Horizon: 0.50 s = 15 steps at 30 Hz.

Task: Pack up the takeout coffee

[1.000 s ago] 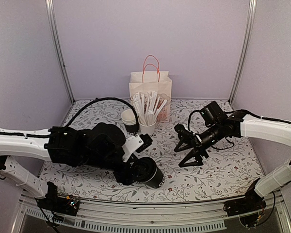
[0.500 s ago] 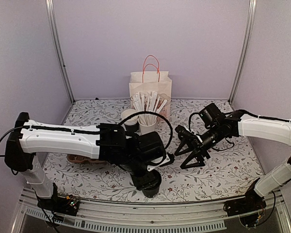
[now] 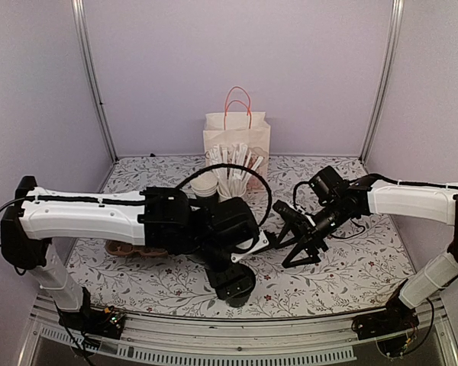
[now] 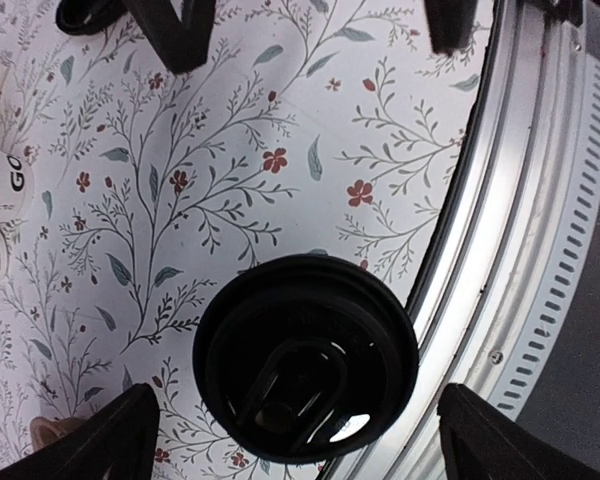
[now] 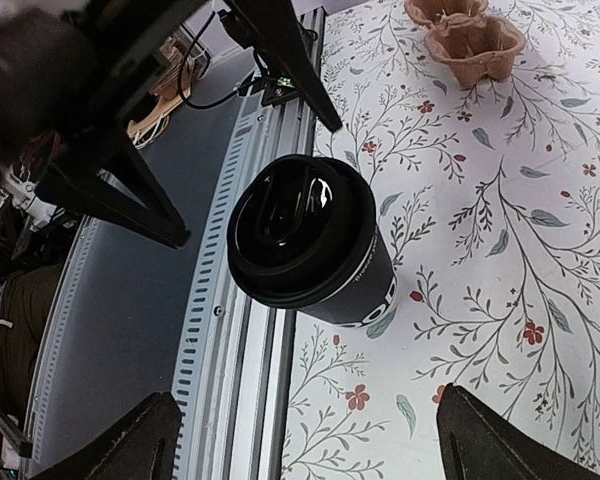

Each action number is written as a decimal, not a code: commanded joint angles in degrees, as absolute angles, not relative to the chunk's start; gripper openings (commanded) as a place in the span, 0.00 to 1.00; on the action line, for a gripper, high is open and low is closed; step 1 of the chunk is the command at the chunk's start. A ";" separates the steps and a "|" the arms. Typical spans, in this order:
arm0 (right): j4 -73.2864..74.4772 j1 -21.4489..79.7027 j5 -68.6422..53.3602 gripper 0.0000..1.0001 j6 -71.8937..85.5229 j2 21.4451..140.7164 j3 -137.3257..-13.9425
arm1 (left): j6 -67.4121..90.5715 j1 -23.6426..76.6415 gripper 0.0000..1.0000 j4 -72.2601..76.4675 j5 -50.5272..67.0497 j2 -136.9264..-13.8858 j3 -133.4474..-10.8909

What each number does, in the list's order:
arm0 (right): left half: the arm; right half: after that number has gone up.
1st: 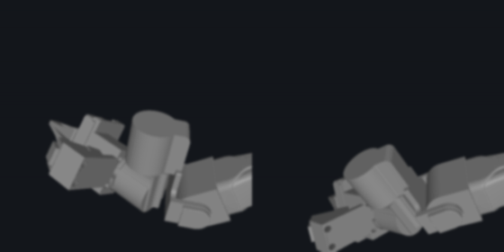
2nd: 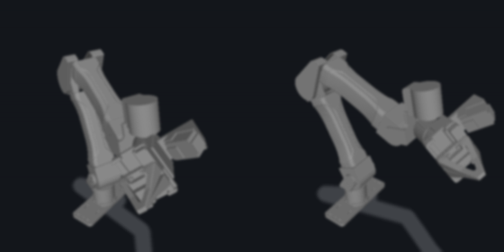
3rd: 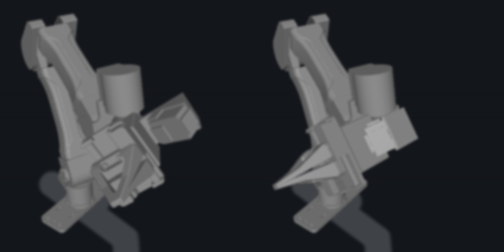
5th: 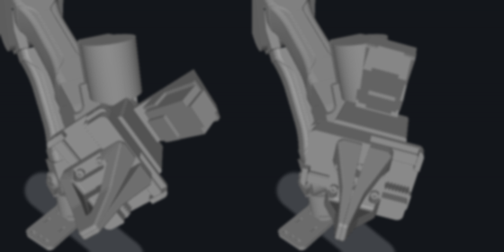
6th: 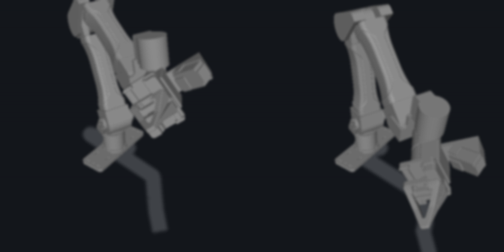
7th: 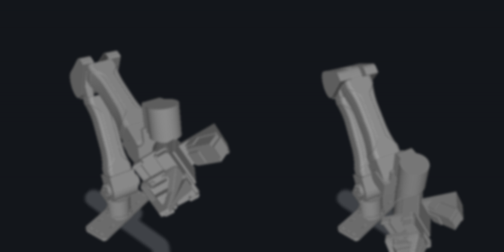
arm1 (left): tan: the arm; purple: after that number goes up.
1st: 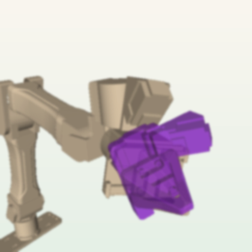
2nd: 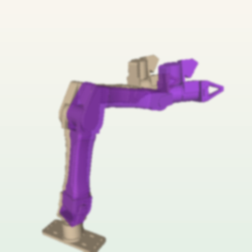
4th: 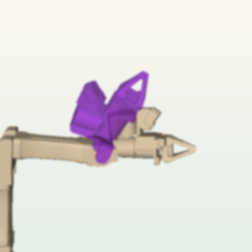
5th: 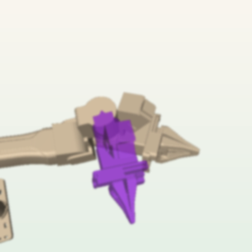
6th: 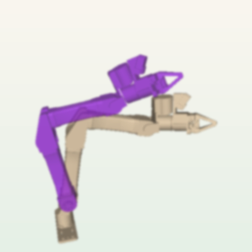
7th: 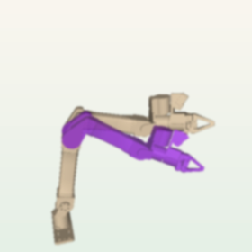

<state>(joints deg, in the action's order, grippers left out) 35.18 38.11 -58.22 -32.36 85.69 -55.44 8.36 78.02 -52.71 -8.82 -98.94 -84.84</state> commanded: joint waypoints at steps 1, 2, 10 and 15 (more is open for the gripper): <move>36.19 37.75 -58.50 0.92 -32.12 86.60 -57.09 | 10.30 78.49 1.00 -46.22 -12.76 -89.25 -82.88; 36.16 37.74 -57.65 0.92 -31.68 87.06 -57.65 | 12.69 78.37 1.00 -43.81 -14.01 -86.72 -80.54; 38.13 37.79 -58.27 0.79 -25.70 95.73 -63.30 | 53.50 72.78 0.72 -18.34 -13.86 -66.99 -50.69; 41.35 37.87 -63.18 0.71 -25.32 102.29 -67.87 | 66.22 74.89 0.70 -6.94 -8.78 -64.68 -38.46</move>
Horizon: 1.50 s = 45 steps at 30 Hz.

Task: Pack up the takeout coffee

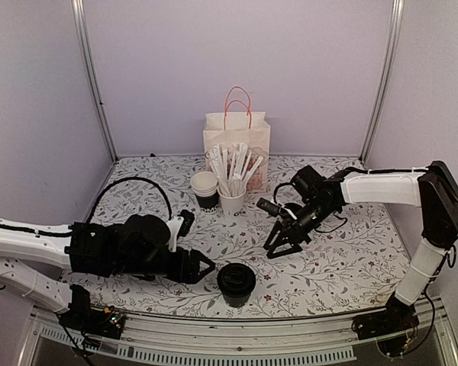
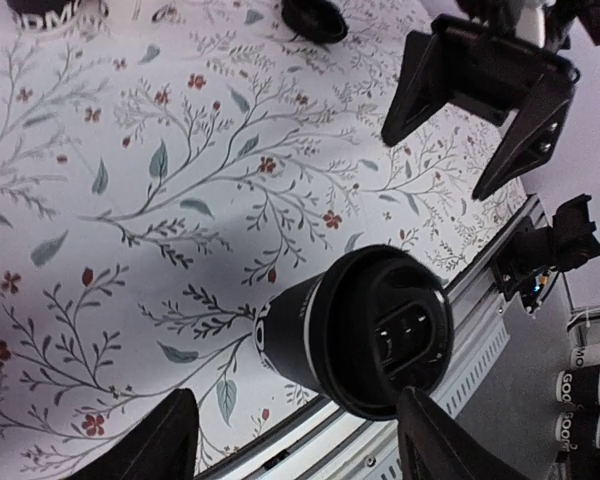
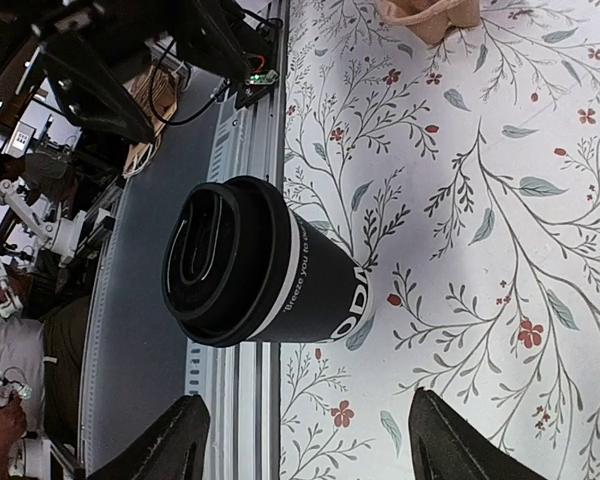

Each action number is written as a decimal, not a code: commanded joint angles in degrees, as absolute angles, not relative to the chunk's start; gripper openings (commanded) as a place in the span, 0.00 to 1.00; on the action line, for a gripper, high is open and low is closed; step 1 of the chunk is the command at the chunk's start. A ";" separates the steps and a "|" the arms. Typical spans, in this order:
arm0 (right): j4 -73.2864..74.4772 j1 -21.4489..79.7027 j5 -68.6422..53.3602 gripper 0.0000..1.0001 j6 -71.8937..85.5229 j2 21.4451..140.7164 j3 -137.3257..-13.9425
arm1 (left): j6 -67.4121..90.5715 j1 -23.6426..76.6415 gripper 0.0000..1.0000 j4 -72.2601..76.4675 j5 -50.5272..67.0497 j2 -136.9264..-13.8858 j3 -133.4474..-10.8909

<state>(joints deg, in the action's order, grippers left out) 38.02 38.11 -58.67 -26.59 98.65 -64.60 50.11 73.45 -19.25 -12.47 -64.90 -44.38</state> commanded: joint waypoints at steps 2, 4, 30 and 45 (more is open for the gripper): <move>42.53 38.16 -65.08 0.70 -25.24 104.38 -69.39 | 68.34 76.05 0.72 -5.10 -8.30 -66.06 -37.23; 43.28 38.88 -65.58 0.69 -25.22 106.31 -70.44 | 69.27 76.93 0.72 -4.87 -8.09 -67.75 -37.26; 42.88 44.44 -64.59 0.59 -20.04 113.94 -77.05 | 72.55 82.44 0.79 -4.37 -8.05 -76.17 -38.66; 42.48 45.88 -60.24 0.58 -19.54 116.79 -76.32 | 80.29 80.18 0.72 -2.86 -12.61 -70.87 -30.41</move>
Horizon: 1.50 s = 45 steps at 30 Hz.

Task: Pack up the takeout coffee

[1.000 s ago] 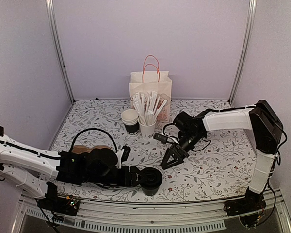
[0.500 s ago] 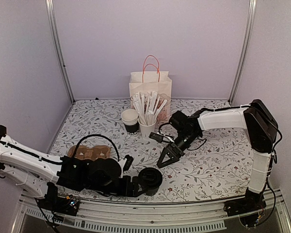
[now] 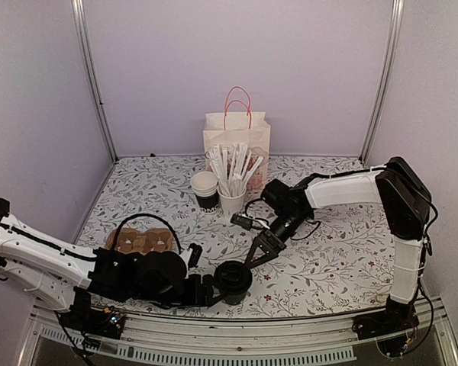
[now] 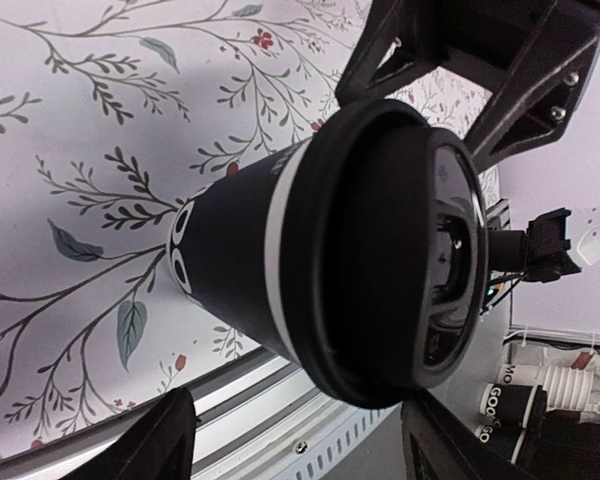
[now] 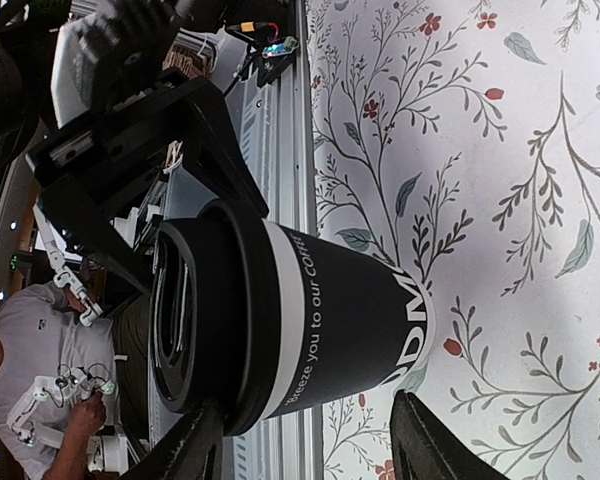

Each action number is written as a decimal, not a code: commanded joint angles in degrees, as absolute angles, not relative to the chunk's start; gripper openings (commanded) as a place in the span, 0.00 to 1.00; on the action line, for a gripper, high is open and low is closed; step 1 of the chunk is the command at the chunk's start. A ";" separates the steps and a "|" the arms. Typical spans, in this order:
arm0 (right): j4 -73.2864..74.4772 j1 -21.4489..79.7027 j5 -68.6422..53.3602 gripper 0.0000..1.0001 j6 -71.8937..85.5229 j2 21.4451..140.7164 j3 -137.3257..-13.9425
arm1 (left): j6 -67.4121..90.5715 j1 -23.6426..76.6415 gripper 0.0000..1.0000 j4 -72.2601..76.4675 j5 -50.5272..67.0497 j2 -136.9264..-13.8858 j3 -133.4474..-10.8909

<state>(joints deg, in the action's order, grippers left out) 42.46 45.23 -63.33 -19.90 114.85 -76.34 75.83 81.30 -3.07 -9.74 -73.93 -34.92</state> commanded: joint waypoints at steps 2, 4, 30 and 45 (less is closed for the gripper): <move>42.16 45.88 -59.59 0.58 -19.31 116.81 -75.61 | 82.20 80.15 0.70 -1.19 -12.69 -69.47 -27.64; 41.98 45.88 -59.23 0.58 -19.25 116.89 -75.04 | 83.37 80.04 0.69 1.27 -12.72 -68.78 -25.36; 42.01 46.49 -59.93 0.37 -18.72 120.81 -75.39 | 86.67 72.52 0.44 6.07 -10.03 -65.93 -16.17; 43.15 46.58 -60.91 0.38 -18.81 117.45 -76.20 | 81.82 75.30 0.56 -2.63 -18.93 -60.88 -27.73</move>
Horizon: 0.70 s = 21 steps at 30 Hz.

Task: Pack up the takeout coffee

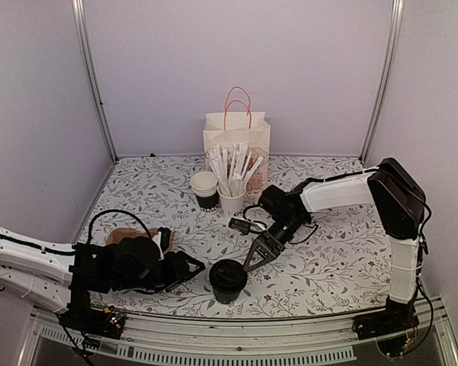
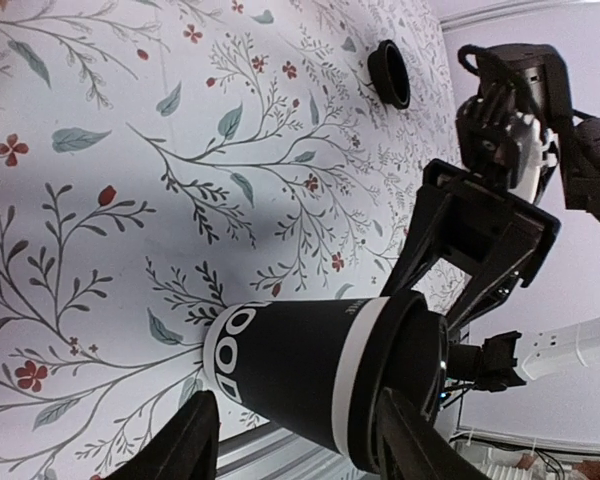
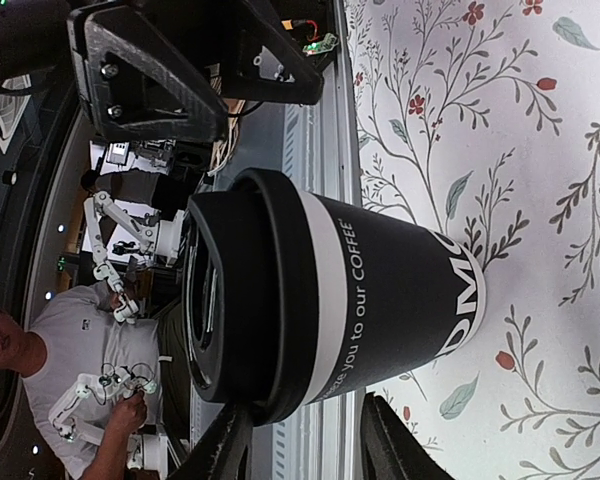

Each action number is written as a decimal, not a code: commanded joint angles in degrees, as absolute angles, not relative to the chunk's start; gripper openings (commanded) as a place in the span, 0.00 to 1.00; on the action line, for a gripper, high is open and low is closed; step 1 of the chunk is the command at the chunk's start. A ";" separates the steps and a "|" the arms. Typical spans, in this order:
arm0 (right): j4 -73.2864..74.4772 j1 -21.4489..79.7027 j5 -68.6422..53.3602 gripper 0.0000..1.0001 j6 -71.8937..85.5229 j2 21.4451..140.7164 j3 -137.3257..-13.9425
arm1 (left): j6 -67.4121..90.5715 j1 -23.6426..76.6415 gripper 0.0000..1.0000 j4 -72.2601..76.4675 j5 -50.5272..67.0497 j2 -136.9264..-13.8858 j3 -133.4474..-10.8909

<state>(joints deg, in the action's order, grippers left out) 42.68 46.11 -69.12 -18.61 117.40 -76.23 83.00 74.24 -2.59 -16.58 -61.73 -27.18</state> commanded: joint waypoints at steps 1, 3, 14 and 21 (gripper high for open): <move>43.15 46.57 -60.91 0.38 -18.74 117.43 -76.20 | 81.83 75.37 0.55 -1.69 -18.37 -61.11 -27.78; 43.15 46.56 -60.99 0.38 -18.72 117.50 -76.32 | 82.17 75.68 0.55 -0.92 -17.36 -61.98 -28.17; 42.90 46.58 -61.17 0.38 -18.63 118.13 -76.39 | 83.45 77.94 0.53 2.54 -16.04 -63.12 -28.21; 42.76 46.66 -61.17 0.38 -18.55 118.12 -76.48 | 83.50 78.11 0.51 3.03 -13.86 -66.05 -28.56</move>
<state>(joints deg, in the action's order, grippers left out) 42.72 46.11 -68.34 -18.59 117.19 -76.47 83.24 77.36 1.76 -15.29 -64.03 -27.44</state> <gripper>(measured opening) 0.378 0.520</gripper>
